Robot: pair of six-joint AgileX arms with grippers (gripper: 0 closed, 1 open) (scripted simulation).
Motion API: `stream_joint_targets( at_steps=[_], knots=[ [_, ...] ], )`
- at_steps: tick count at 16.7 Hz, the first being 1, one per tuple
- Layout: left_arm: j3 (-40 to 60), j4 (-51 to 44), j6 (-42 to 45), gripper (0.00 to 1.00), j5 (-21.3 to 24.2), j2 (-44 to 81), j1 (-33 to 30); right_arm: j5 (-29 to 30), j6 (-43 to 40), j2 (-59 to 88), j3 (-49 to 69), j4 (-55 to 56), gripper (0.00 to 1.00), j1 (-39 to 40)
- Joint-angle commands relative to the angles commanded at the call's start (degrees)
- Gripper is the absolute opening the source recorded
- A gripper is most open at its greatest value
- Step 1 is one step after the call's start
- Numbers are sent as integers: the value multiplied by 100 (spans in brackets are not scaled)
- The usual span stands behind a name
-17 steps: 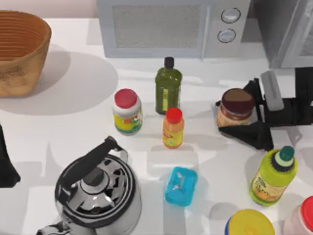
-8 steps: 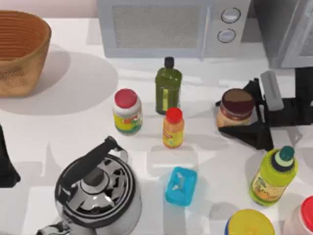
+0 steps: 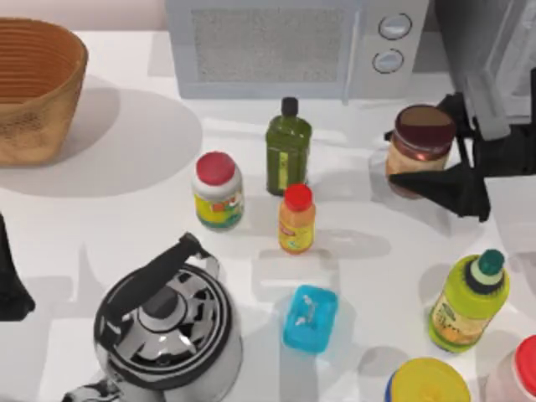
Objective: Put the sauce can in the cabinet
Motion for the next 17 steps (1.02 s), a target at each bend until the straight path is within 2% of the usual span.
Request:
stream_joint_targets(
  at_steps=[5, 12, 14, 17],
  knots=[
    [0, 0, 0, 100, 0, 0, 0, -70, -59, -953, 291, -1293, 0, 105],
    [0, 0, 0, 100, 0, 0, 0, -83, -100, -1163, 379, -1487, 0, 132],
    [0, 0, 0, 100, 0, 0, 0, 62, -8, -1263, 239, -1489, 0, 119],
    [0, 0, 0, 100, 0, 0, 0, 608, 309, -1787, -239, -1467, 0, 79]
  ],
)
